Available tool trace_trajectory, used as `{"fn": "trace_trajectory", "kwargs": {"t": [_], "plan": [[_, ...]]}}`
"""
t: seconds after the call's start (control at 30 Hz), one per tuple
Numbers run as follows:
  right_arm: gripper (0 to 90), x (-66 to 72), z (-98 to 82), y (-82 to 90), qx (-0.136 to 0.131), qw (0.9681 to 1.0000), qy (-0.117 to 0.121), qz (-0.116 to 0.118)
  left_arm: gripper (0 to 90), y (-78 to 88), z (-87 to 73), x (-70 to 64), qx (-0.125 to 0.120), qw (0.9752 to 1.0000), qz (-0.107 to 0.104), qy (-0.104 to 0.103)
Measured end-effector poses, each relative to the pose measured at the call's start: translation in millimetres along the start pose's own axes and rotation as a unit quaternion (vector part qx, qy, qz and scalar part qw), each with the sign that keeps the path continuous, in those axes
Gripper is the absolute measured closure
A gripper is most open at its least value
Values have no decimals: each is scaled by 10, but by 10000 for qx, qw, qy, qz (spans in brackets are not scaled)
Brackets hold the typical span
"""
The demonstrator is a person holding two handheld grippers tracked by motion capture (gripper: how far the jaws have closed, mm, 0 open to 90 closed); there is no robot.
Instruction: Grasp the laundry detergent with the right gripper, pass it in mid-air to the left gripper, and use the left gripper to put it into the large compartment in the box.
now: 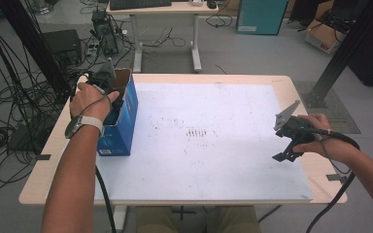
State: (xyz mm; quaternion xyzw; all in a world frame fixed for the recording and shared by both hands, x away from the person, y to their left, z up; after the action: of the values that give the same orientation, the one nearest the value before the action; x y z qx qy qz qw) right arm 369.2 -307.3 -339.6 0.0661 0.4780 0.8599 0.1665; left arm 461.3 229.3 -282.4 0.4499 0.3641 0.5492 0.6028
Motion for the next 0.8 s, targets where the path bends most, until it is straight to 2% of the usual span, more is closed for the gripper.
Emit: {"fn": "trace_trajectory", "kwargs": {"t": [0.2,0.27,0.33,0.47,0.57,0.67,0.8], "plan": [[94,0,-1,9,-14,10000,-9,-1,272,70,-11,25,-221,9997,-129,12],[94,3,1,13,-14,10000,-1,9,245,93,-12,34,-265,9996,-130,-24],[94,10,3,16,-40,10000,-3,6,229,135,-14,51,-334,9992,-220,-11],[94,8,2,38,-4,10000,-15,-3,126,259,-4,77,-488,9984,-281,-66],[94,1,3,71,-23,10000,-19,-42,122,381,-8,86,-624,9976,-290,-61],[91,-4,11,99,-44,10000,-14,-48,113,531,-4,101,-805,9961,-354,-112],[91,-12,27,132,-86,9999,-47,-44,138,799,8,107,-1285,9908,-334,-261]]}}
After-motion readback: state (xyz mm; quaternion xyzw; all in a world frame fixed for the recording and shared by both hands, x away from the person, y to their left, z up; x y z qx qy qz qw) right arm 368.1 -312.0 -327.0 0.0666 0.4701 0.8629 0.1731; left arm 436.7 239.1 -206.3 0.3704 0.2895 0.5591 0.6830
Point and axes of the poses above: each handheld gripper's, and its own axes: y roughly backward along the jaws, z roughly out of its top, x roughly to its left, the point moved 1 cm from there along -y, roughly forward along the jaws, and after that the axes turned 14 degrees about -x, right-handed, at the moved point
